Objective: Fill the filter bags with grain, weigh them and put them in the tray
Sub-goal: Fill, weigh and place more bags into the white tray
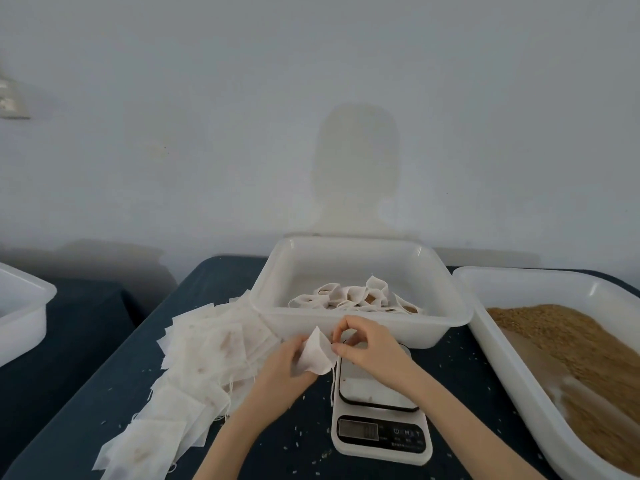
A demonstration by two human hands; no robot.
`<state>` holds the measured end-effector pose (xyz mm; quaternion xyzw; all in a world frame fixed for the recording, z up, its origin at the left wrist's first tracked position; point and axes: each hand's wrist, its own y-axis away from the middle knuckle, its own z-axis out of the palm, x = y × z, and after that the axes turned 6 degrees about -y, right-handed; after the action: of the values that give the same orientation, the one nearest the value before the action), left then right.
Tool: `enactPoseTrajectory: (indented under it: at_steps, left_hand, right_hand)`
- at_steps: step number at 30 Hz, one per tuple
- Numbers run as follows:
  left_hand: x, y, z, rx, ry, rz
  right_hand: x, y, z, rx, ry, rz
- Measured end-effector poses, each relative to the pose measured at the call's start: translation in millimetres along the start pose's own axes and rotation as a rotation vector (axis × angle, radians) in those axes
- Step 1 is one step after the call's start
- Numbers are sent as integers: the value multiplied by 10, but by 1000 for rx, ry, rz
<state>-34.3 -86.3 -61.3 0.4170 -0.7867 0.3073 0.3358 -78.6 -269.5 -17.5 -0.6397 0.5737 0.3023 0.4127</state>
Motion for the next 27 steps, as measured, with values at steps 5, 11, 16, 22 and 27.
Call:
enactPoseTrajectory:
  at_steps: [5, 11, 16, 22, 27]
  left_hand:
    - [87, -39, 29, -7, -70, 15]
    - [190, -135, 89, -72, -231, 53]
    - [236, -205, 73, -82, -361, 120]
    - [278, -223, 141, -90, -267, 94]
    - [310, -236, 225, -142, -143, 115]
  right_hand:
    - [-45, 41, -34, -44, 78, -42]
    - [-56, 25, -90, -157, 241, 1]
    - [-65, 14, -191, -80, 394, 13]
    - [-75, 29, -274, -64, 549, 12]
    - [-133, 110, -417, -95, 516, 42]
